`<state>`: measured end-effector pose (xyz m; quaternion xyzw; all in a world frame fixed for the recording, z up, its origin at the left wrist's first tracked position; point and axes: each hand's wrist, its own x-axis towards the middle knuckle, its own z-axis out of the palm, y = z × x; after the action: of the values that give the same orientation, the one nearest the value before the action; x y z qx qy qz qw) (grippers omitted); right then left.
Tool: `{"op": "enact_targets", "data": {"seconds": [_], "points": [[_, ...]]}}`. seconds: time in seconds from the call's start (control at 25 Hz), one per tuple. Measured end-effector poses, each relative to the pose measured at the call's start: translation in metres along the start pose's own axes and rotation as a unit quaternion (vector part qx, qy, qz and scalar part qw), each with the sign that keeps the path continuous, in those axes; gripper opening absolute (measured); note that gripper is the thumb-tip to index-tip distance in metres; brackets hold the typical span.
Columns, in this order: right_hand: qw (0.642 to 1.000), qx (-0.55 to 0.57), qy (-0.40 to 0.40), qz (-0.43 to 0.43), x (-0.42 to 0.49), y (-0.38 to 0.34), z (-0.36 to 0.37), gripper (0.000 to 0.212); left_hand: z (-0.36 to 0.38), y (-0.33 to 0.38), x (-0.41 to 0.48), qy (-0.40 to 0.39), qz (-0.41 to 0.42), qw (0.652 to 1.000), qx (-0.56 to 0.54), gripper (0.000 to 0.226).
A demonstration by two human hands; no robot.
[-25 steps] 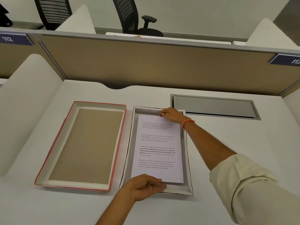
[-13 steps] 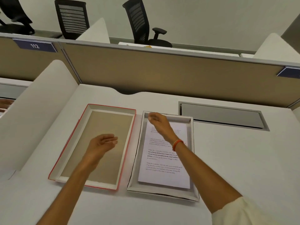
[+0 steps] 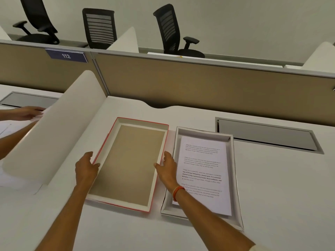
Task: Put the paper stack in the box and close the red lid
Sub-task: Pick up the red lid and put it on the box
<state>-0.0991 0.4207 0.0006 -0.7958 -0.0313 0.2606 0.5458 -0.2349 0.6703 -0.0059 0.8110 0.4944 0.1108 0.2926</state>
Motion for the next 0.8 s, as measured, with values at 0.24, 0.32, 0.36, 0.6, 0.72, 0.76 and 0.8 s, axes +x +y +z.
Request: {"op": "enact_targets", "data": {"seconds": [0.24,0.32,0.36,0.6,0.72,0.76,0.8], "points": [[0.998,-0.063,0.017,-0.012,-0.007,0.02,0.016,0.038,0.001,-0.008,0.008,-0.006,-0.031,0.999,0.02,0.043],[0.998,-0.059,0.022,-0.009,-0.006,0.021,0.019,0.039,0.0,-0.008,0.003,0.004,-0.025,0.999,0.031,0.033],[0.998,-0.058,0.027,-0.01,-0.005,0.022,0.021,0.039,-0.001,-0.006,0.001,0.013,-0.023,0.999,0.034,0.03],[0.998,-0.062,0.024,-0.014,-0.003,0.016,0.014,0.028,-0.023,0.018,-0.014,0.077,-0.003,0.995,0.057,0.022],[0.997,-0.048,0.043,-0.046,-0.009,-0.009,0.013,0.025,-0.04,0.04,-0.025,0.111,0.015,0.991,0.075,0.023],[0.996,-0.039,0.041,-0.068,-0.012,-0.022,0.015,0.024,-0.045,0.049,-0.03,0.119,0.025,0.989,0.083,0.023],[0.995,-0.033,0.031,-0.084,-0.015,-0.038,0.018,0.02,-0.049,0.058,-0.034,0.125,0.032,0.987,0.094,0.024]]}}
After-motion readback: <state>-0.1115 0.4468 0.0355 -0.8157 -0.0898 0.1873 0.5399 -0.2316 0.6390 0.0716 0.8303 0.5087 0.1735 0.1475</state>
